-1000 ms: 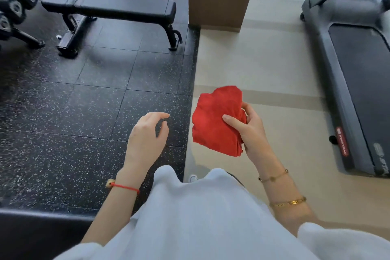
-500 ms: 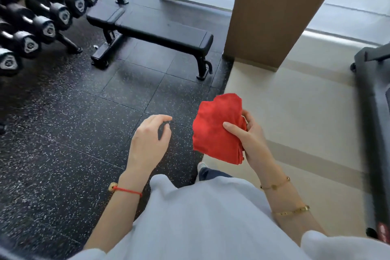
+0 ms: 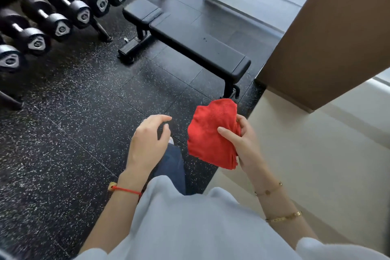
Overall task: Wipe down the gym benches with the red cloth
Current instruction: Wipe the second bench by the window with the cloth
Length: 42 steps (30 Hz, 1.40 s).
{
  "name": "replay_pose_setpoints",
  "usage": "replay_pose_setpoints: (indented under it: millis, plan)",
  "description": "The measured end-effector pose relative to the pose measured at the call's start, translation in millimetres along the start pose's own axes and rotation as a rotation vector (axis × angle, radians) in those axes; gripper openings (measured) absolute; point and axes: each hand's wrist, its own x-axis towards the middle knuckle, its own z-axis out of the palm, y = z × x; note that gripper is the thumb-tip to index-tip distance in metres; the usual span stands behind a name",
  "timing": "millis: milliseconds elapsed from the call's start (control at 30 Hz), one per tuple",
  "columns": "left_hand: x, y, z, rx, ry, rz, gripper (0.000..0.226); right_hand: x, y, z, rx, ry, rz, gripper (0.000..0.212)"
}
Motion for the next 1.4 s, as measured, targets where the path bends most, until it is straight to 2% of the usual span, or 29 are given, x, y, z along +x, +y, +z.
replay_pose_setpoints:
  millis: [167, 333, 433, 600, 800, 1167, 1400]
  plan:
    - [120, -16, -4, 0.035, -0.057, 0.05, 0.023, 93, -28, 45, 0.035, 0.046, -0.004, 0.045]
    - [254, -28, -28, 0.12, -0.126, 0.217, 0.023, 182, -69, 96, 0.115, 0.152, -0.009, 0.052]
    - [325, -33, -36, 0.145, -0.145, 0.282, 0.022, 228, -86, 116, 0.164, 0.2, -0.009, 0.047]
    - [400, -37, -28, 0.167, -0.191, 0.318, 0.022, 278, -102, 124, 0.198, 0.269, 0.008, 0.043]
    - [490, -17, 32, 0.157, -0.299, 0.362, 0.024, 363, -119, 99, 0.265, 0.413, 0.036, 0.039]
    - [639, 13, 177, 0.169, -0.269, 0.371, 0.029, 549, -132, 18, 0.192, 0.469, 0.136, 0.046]
    - [705, -13, 277, 0.21, -0.352, 0.359, 0.028, 661, -91, -17, 0.148, 0.491, 0.167, 0.045]
